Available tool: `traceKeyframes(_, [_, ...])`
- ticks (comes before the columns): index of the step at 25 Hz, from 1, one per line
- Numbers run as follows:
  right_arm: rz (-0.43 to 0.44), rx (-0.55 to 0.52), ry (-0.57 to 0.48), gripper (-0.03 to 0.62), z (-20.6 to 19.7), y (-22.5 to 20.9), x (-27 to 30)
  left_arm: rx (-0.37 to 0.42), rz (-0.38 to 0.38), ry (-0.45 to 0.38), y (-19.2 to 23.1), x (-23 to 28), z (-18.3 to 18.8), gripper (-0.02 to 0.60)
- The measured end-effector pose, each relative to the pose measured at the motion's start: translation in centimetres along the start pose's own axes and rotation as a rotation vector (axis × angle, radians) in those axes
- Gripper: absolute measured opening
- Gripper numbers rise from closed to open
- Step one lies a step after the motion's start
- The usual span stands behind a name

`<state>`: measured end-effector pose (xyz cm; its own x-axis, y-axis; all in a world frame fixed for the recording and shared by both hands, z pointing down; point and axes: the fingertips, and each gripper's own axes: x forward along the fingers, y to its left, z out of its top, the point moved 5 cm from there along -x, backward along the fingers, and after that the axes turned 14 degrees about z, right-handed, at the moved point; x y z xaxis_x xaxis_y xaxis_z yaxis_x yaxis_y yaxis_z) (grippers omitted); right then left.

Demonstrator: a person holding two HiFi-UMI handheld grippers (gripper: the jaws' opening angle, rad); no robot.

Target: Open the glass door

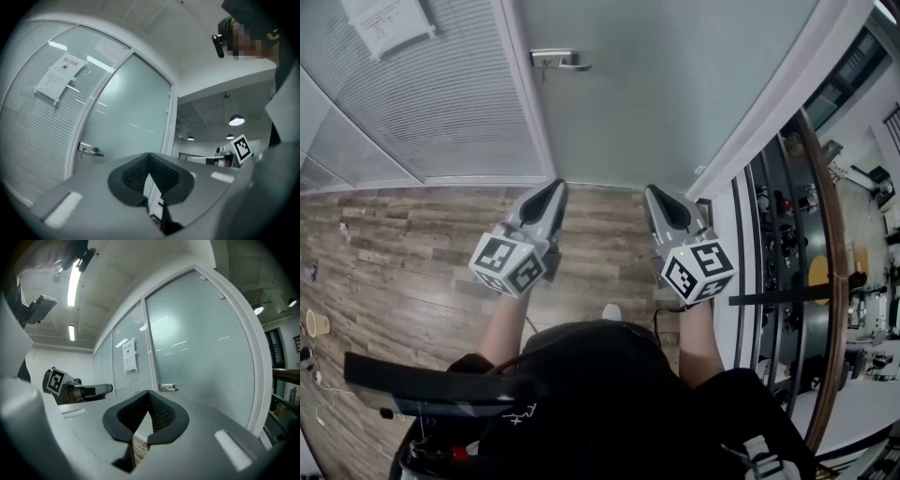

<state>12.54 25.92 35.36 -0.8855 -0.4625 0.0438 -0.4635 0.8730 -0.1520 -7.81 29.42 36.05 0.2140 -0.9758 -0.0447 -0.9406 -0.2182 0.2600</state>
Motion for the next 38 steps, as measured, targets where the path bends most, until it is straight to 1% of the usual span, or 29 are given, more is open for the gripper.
traceKeyframes(6, [0.033, -0.001, 0.009, 0.002, 0.0, -3.5, -0.3, 0.030, 0.046, -0.002, -1.5, 2.7, -1.3, -0.002])
traceKeyframes(10, [0.066, 0.005, 0.029, 0.003, -0.6, -5.0, -0.5, 0.040, 0.086, 0.010, -2.1, 3.3, -2.1, -0.002])
traceKeyframes(16, [0.099, 0.025, 0.029, 0.003, -0.5, -6.4, 0.1, 0.048, 0.117, 0.019, -1.9, 4.1, -2.0, -0.002])
traceKeyframes(24, [0.099, 0.032, 0.035, 0.002, -0.6, -7.8, 1.6, 0.037, 0.103, 0.038, -1.0, 6.0, -2.6, -0.002])
traceKeyframes(31, [0.052, 0.018, 0.038, 0.002, -0.2, -9.7, 3.1, 0.020, 0.054, 0.023, 0.2, 9.1, -2.3, -0.002])
traceKeyframes(38, [0.027, 0.010, 0.030, 0.002, 0.6, -10.1, 5.8, -0.002, -0.008, 0.021, 2.6, 11.6, -1.4, -0.002])
